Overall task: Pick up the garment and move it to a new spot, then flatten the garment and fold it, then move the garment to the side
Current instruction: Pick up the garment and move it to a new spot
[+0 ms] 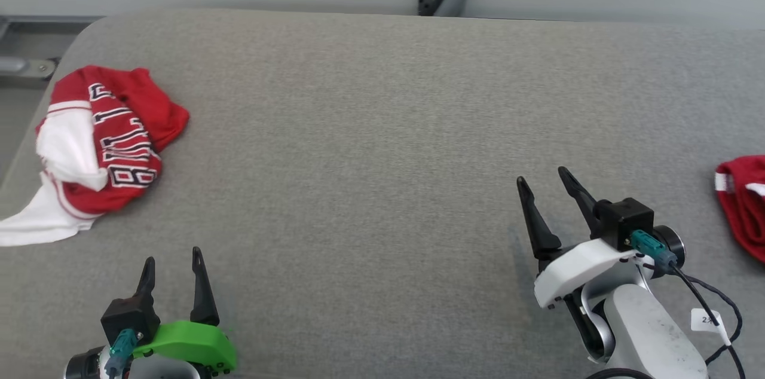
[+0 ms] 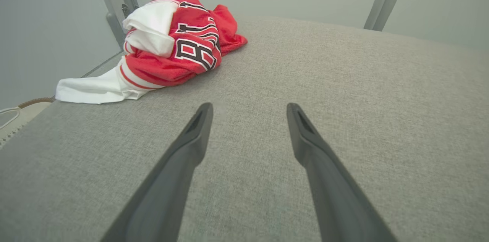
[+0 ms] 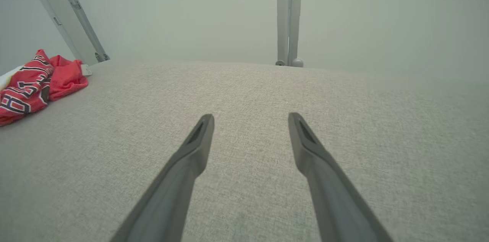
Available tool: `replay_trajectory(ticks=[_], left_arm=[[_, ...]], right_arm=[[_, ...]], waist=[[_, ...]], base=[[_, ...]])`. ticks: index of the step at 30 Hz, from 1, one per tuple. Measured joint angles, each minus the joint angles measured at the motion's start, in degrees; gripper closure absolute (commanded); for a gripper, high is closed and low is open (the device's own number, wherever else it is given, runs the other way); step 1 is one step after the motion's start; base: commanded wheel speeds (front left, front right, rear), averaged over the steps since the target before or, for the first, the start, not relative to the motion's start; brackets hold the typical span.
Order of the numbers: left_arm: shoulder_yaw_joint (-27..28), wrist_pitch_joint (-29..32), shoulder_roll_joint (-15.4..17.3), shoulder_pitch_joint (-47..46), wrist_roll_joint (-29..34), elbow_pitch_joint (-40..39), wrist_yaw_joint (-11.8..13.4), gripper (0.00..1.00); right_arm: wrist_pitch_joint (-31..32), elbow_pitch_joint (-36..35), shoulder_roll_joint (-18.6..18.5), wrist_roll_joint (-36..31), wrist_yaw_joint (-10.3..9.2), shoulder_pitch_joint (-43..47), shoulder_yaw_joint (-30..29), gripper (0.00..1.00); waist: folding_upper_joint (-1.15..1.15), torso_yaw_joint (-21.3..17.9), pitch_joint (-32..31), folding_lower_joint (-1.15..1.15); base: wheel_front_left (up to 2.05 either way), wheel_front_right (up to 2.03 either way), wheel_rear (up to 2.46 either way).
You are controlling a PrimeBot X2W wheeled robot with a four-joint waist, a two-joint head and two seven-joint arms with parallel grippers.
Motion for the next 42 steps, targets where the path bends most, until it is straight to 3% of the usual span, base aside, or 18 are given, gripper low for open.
replay_trajectory(ticks=[11, 18, 25, 34, 42], left_arm=[[0.81, 0.01, 0.03, 1.74, -3.50, 0.90, 0.71, 0.00], [1.33, 0.01, 0.04, 2.07, -7.15, 1.44, -0.69, 0.00], [5.06, 0.03, 0.73, -7.34, -5.88, 6.89, -4.95, 0.00], [9.65, 0.01, 8.72, -26.30, -5.52, 21.27, -8.61, 0.00], [11.18, 0.03, 14.48, -35.56, -8.37, 30.87, -9.65, 0.00]], right_arm=[[0.00, 2.10, -0.70, 1.45, 0.00, -1.37, 4.72, 0.00], [0.00, 2.02, -1.83, 1.75, 0.00, -1.91, 5.47, 0.00], [0.00, -0.47, -4.90, 1.20, 0.00, -4.07, 6.93, 0.00], [0.00, -5.77, -8.96, 0.76, 0.00, -7.26, 7.78, 0.00], [-0.01, -7.97, -10.10, 0.77, 0.00, -7.25, 5.76, 0.00]], waist=[[0.00, 12.31, 1.41, 0.00], [0.00, 15.93, 2.86, 0.00], [0.00, 14.63, 5.78, 0.00], [0.00, 9.27, 12.25, 0.01], [0.00, 2.97, 17.27, 0.01]], base=[[0.00, 0.00, 0.00], [0.00, 0.00, 0.00], [0.00, 0.00, 0.00], [0.00, 0.00, 0.00], [0.00, 0.00, 0.00]])
